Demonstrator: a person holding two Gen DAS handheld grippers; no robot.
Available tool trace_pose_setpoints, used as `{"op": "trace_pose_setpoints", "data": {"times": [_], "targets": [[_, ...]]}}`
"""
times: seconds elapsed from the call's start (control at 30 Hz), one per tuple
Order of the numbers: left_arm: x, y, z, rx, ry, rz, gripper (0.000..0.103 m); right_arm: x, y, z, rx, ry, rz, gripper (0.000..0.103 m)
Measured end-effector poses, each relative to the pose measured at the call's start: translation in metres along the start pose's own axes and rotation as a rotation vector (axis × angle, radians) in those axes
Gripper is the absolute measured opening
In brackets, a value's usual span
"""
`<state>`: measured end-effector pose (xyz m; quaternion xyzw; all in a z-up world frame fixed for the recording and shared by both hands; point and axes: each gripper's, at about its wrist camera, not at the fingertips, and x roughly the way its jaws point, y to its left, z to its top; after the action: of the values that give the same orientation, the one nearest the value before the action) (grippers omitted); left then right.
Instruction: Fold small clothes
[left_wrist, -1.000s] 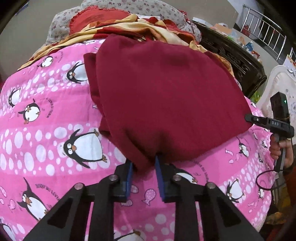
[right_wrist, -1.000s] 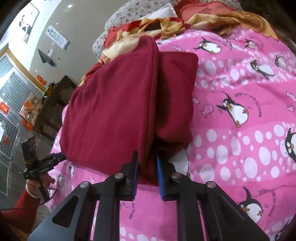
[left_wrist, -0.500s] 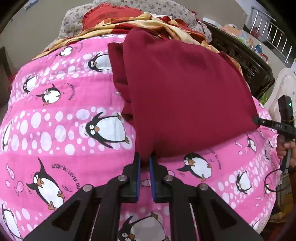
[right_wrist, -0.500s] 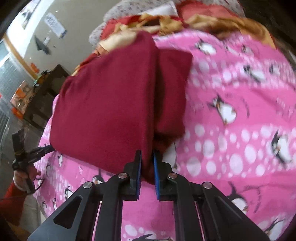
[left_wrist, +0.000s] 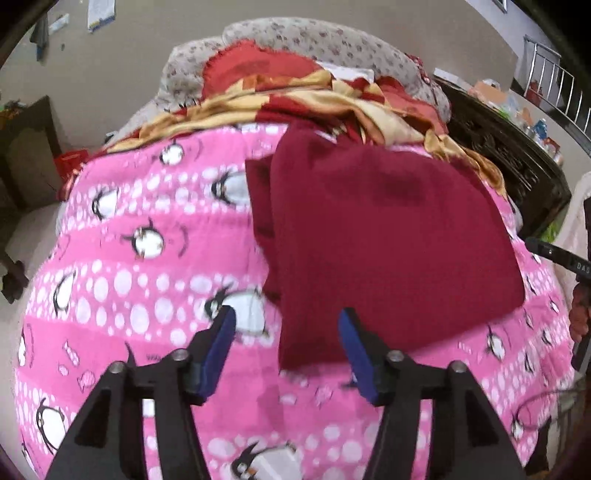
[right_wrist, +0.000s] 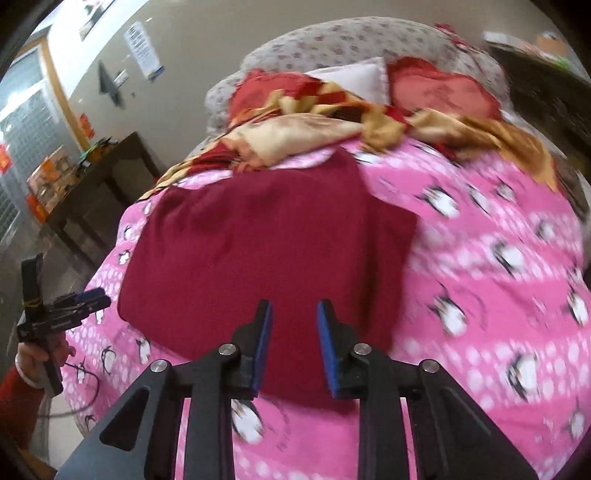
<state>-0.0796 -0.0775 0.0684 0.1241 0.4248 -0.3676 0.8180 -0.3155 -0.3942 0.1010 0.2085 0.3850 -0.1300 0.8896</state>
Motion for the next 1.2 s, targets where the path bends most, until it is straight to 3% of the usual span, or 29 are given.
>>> {"op": "trace_pose_setpoints", "data": {"times": [0.27, 0.73, 0.9, 1.1, 1.2], "targets": [[0.039, -0.013, 0.009, -0.028, 0.035, 0.117, 0.063, 0.063, 0.058, 0.048, -0.078, 0.004, 0.054, 0.036], [0.067, -0.005, 0.015, -0.070, 0.054, 0.121, 0.069, 0.151, 0.122, 0.094, -0.157, 0.018, 0.070, 0.036], [0.072, 0.000, 0.014, -0.088, 0.053, 0.114, 0.075, 0.196, 0.121, 0.103, -0.150, 0.085, 0.025, 0.034], [0.067, 0.009, 0.009, -0.147, 0.046, 0.070, 0.076, 0.196, 0.126, 0.113, -0.138, 0.101, 0.011, 0.034], [0.062, 0.013, 0.003, -0.169, 0.037, 0.059, 0.076, 0.181, 0.142, 0.115, -0.145, 0.075, 0.071, 0.041]]}}
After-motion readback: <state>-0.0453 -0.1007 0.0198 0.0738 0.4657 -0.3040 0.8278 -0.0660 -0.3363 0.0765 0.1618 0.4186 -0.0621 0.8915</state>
